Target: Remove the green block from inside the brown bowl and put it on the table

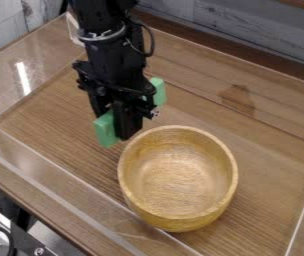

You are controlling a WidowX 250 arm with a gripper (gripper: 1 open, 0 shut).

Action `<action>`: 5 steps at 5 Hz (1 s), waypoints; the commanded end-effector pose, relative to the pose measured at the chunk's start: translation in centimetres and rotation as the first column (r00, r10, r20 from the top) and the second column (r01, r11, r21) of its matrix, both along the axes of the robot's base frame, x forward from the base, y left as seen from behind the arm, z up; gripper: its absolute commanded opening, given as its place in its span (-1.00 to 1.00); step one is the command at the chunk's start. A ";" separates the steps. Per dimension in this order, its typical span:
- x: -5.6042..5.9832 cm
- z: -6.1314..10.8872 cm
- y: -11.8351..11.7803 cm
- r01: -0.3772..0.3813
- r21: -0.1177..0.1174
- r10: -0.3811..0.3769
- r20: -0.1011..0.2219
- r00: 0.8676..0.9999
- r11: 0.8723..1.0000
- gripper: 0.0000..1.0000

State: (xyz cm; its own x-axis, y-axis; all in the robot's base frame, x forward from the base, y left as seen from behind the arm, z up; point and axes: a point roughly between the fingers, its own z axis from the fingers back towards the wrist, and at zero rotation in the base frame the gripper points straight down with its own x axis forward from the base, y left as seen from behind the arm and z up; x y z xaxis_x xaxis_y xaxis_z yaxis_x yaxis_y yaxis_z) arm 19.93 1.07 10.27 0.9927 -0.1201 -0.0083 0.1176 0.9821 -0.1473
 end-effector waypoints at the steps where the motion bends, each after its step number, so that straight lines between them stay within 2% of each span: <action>1: 0.5 0.3 0.2 -0.004 0.011 0.004 0.035 0.999 1.000 -1.00; 5: 1.3 -0.6 1.3 -0.023 0.021 0.022 0.048 0.999 1.000 -1.00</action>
